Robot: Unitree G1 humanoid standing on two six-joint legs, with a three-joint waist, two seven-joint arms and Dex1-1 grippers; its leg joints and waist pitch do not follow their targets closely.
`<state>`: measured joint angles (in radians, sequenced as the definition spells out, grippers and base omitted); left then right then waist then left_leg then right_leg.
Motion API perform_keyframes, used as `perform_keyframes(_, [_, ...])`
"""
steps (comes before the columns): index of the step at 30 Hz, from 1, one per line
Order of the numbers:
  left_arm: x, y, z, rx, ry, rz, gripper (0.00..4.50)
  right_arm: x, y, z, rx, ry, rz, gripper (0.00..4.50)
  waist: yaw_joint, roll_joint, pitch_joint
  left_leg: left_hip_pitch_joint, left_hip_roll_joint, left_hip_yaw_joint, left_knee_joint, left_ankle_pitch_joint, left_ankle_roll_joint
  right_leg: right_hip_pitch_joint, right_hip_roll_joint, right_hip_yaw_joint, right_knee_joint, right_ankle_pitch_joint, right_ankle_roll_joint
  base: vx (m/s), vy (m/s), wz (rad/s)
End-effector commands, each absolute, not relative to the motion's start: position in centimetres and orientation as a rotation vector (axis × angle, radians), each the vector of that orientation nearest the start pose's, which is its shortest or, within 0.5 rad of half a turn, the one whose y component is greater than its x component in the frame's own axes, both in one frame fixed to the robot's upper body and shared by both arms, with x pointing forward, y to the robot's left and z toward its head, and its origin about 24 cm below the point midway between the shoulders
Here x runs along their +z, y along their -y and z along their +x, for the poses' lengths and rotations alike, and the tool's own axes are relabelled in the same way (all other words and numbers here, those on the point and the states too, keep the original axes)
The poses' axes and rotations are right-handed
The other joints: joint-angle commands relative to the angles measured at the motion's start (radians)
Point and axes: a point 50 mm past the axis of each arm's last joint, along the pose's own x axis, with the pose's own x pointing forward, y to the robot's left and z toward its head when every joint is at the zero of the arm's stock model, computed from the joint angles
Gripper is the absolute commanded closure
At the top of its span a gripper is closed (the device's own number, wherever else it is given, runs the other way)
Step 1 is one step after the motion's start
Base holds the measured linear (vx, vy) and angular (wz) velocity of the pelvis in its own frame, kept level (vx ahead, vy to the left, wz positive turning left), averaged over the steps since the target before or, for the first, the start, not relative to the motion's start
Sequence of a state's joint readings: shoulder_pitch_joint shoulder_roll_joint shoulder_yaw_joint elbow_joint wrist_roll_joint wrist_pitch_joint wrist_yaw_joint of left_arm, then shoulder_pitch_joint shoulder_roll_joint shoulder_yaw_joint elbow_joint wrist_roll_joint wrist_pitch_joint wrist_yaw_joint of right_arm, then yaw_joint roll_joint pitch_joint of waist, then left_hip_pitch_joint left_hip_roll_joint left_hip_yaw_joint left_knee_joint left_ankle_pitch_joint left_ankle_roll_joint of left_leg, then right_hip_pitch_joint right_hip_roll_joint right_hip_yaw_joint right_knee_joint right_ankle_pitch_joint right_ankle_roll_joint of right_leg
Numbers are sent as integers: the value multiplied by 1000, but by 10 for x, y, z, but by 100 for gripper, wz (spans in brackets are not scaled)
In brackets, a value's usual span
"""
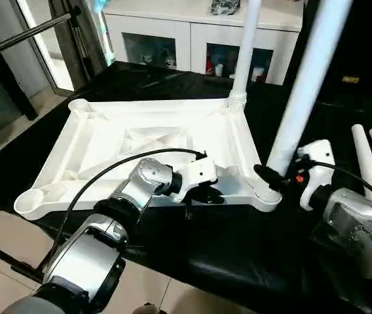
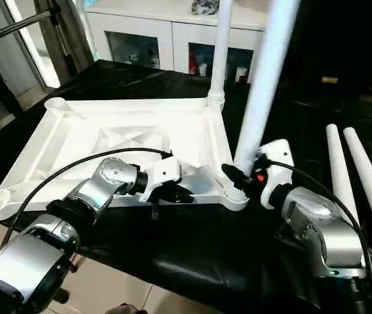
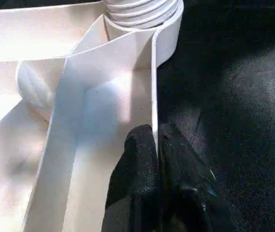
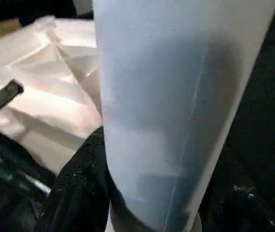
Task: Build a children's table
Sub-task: Insert table leg to table base
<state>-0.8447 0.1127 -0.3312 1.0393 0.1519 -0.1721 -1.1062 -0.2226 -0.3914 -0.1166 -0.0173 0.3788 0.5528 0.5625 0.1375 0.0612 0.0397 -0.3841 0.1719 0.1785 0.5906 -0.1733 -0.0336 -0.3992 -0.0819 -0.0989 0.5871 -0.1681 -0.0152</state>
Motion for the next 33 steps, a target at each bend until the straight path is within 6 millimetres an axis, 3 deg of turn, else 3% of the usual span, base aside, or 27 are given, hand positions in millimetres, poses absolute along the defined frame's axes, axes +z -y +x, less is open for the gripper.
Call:
perform_keyframes(1, [52, -62, 340, -1427, -368, 539, 450, 76, 202, 282, 512, -261, 145, 261, 6, -19, -69, 13, 59, -25, -60, -160, 82, 59, -90, 51, -70, -204, -182, 0, 0, 0])
perform_keyframes(2, [53, -62, 341, -1423, -365, 539, 450, 74, 204, 281, 497, -261, 165, 261, 6, -14, -69, 13, 59, -26, -60, -162, 78, 59, -90, 50, -70, -201, -182, 0, 0, 0])
perform_keyframes(5, [54, -63, 342, -1418, -361, 541, 450, 66, 205, 277, 474, -265, 203, 261, 5, -14, -69, 13, 59, -26, -61, -173, 75, 59, -90, 51, -70, -192, -185, 0, 0, 0])
perform_keyframes(6, [54, -64, 342, -1416, -360, 543, 450, 60, 205, 274, 463, -269, 223, 261, 7, -8, -69, 13, 59, -26, -61, -181, 73, 59, -92, 51, -71, -196, -185, 0, 0, 0])
perform_keyframes(9, [55, -64, 343, -1412, -357, 547, 450, 51, 205, 269, 450, -279, 248, 261, 6, -9, -69, 13, 59, -27, -62, -188, 71, 59, -91, 50, -72, -200, -183, 0, 0, 0])
perform_keyframes(11, [56, -64, 344, -1406, -353, 553, 450, 42, 205, 264, 428, -286, 272, 261, 7, -2, -69, 13, 60, -28, -63, -194, 69, 59, -92, 50, -72, -209, -182, 0, 0, 0])
perform_keyframes(13, [56, -64, 344, -1402, -350, 557, 450, 37, 206, 261, 412, -288, 286, 261, 6, -5, -68, 14, 59, -27, -64, -204, 68, 57, -91, 50, -74, -216, -180, 0, 0, 0])
perform_keyframes(14, [56, -64, 344, -1400, -349, 558, 450, 34, 206, 259, 403, -290, 294, 261, 6, 2, -68, 14, 60, -29, -65, -210, 66, 57, -91, 49, -75, -227, -177, 0, 0, 0])
perform_keyframes(16, [57, -64, 345, -1399, -349, 558, 450, 32, 206, 258, 398, -291, 298, 261, 5, -1, -68, 14, 58, -28, -65, -222, 62, 58, -91, 49, -78, -246, -170, 0, 0, 0])
perform_keyframes(18, [58, -63, 345, -1395, -346, 559, 450, 26, 207, 254, 382, -286, 310, 261, 5, 4, -67, 15, 58, -29, -67, -230, 60, 57, -91, 49, -80, -264, -164, 0, 0, 0])
perform_keyframes(27, [57, -62, 346, -1385, -338, 561, 450, 26, 199, 241, 425, -251, 218, 261, 7, 3, -67, 14, 60, -30, -70, -241, 66, 56, -91, 51, -80, -249, -160, 0, 0, 0])
perform_keyframes(33, [56, -60, 345, -1387, -337, 562, 450, 28, 191, 244, 479, -261, 121, 261, 2, 2, -62, 16, 59, -31, -74, -273, 52, 54, -90, 50, -90, -331, -139, 0, 0, 0])
